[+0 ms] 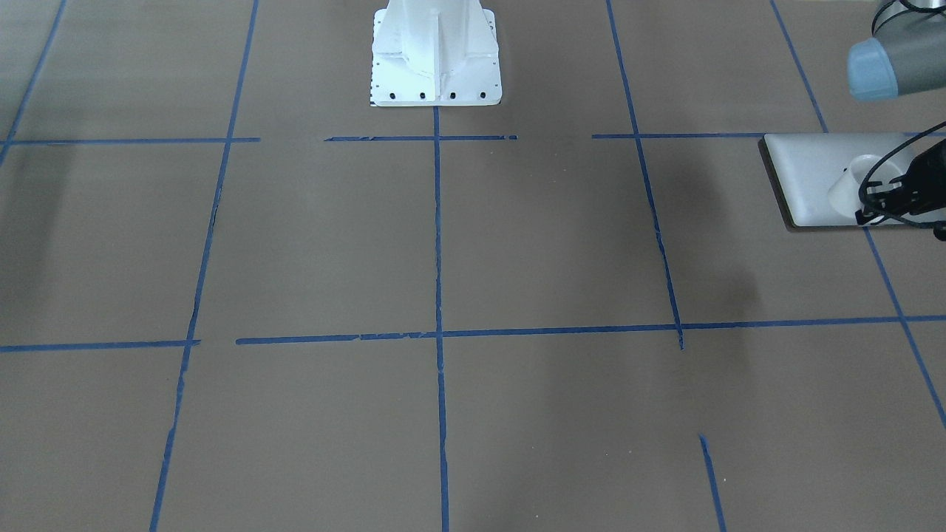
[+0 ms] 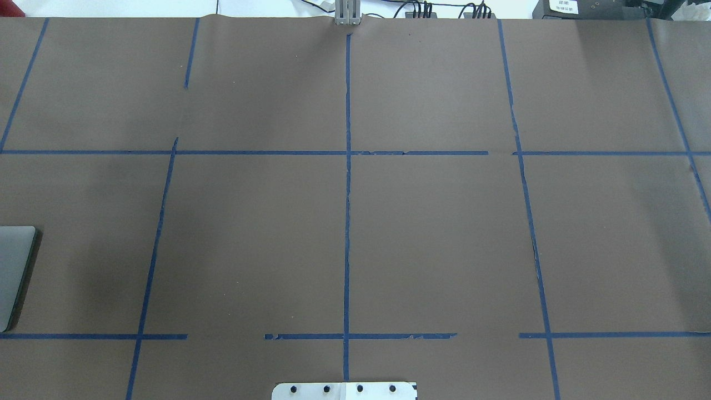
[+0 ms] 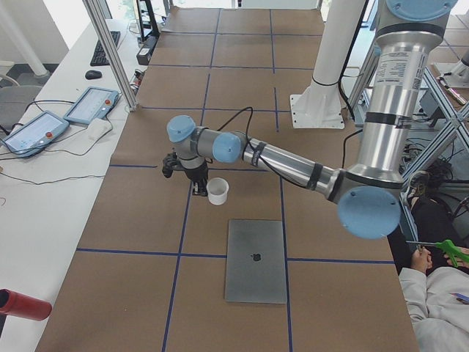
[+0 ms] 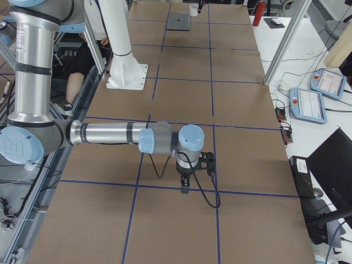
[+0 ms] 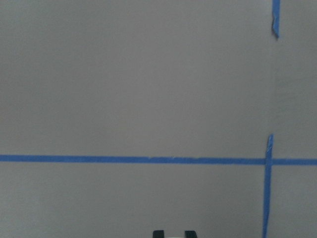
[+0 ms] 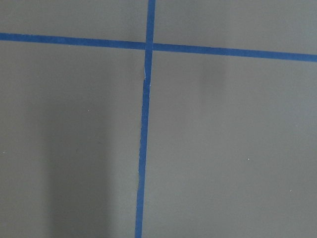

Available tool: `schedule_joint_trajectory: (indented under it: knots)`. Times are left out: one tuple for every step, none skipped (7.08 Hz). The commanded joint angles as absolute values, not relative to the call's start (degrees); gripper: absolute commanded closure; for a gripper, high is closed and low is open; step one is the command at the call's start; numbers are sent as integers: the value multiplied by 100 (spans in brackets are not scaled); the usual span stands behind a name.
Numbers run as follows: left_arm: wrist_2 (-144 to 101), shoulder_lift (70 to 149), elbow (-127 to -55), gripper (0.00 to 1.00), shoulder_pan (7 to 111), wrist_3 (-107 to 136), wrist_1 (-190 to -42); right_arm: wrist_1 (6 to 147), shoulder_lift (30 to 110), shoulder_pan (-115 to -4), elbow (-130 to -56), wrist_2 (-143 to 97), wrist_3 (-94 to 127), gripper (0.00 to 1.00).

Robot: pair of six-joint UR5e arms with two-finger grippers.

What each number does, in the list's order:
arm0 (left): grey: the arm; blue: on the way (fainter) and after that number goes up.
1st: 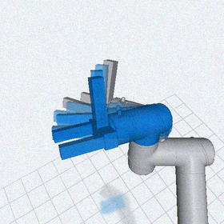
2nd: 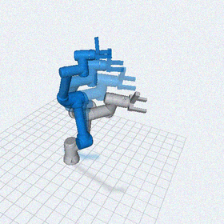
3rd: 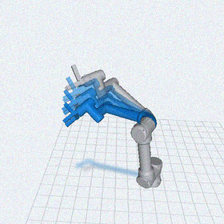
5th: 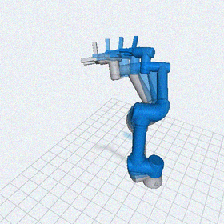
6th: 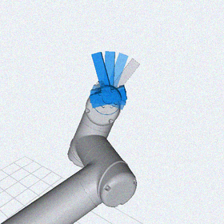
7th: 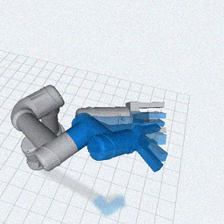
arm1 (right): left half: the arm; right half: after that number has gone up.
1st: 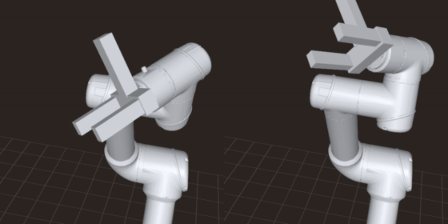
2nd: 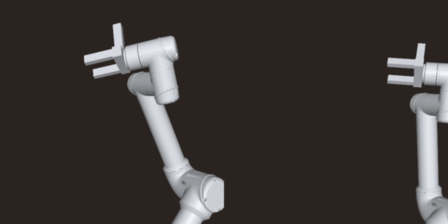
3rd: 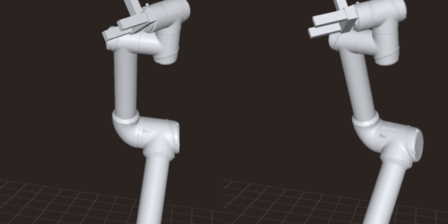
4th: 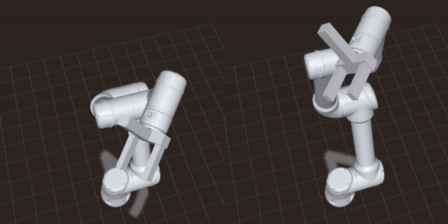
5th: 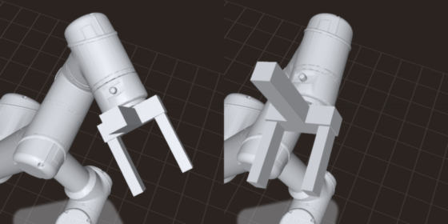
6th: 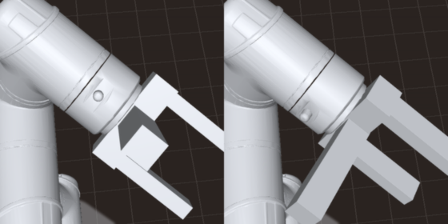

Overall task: Place cup on laptop
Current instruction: 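Lift the white cup with the left gripper and carry it toward the laptop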

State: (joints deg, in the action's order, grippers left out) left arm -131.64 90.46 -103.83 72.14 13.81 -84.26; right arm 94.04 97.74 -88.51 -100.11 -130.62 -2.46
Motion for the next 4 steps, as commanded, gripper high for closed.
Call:
schedule_joint_trajectory:
  knots:
    - [-13034, 7547, -10495, 100, 7225, 1274, -9949, 9404, 9773, -8851, -10011, -13069, -246, 0]
    - [-13034, 7358, -10381, 100, 7225, 1379, -10236, 9404, 9773, -8851, -10011, -13061, -246, 0]
    - [-13008, 7278, -9954, 100, 7207, 1737, -11005, 9404, 9773, -8851, -10011, -13061, -246, 0]
    - [-12782, 7277, -9358, 100, 7164, 2262, -11926, 9404, 9773, -8851, -10011, -13061, -246, 0]
